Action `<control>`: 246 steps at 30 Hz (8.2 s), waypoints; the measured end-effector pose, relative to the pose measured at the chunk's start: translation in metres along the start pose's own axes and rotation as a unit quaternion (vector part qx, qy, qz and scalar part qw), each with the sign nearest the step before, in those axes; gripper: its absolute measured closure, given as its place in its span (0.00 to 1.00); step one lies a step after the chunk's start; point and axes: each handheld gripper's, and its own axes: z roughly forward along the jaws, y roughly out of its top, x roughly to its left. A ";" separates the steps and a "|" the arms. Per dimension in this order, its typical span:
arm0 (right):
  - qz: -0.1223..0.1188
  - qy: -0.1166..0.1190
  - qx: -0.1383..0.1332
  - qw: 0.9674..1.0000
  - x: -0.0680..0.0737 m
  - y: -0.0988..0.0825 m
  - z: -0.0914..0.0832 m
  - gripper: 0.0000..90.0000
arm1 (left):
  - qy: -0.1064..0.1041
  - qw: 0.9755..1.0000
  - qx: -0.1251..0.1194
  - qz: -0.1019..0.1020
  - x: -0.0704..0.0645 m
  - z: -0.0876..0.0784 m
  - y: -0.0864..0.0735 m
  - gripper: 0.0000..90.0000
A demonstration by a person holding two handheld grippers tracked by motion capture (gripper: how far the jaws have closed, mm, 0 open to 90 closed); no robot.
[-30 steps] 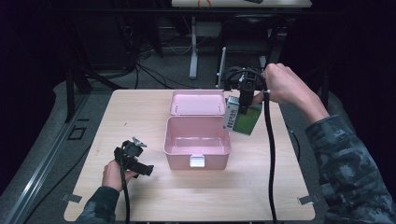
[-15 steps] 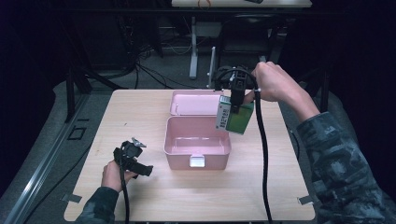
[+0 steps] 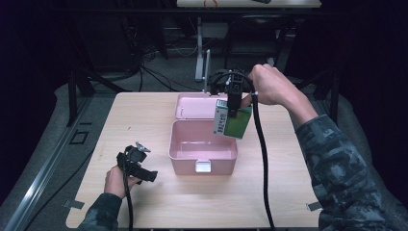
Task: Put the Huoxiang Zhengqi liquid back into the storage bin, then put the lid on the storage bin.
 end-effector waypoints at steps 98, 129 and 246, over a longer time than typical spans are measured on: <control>-0.089 0.088 0.047 0.991 0.032 0.023 0.134 0.70 | -0.001 1.000 0.013 0.014 -0.004 0.005 0.002 0.00; -0.073 0.104 0.054 0.990 0.028 0.023 0.153 0.69 | -0.001 1.000 0.014 0.014 -0.003 0.005 0.002 0.00; 0.271 0.035 -0.274 0.922 -0.051 -0.087 0.143 0.03 | -0.080 0.993 -0.081 -0.016 0.001 -0.055 0.076 0.02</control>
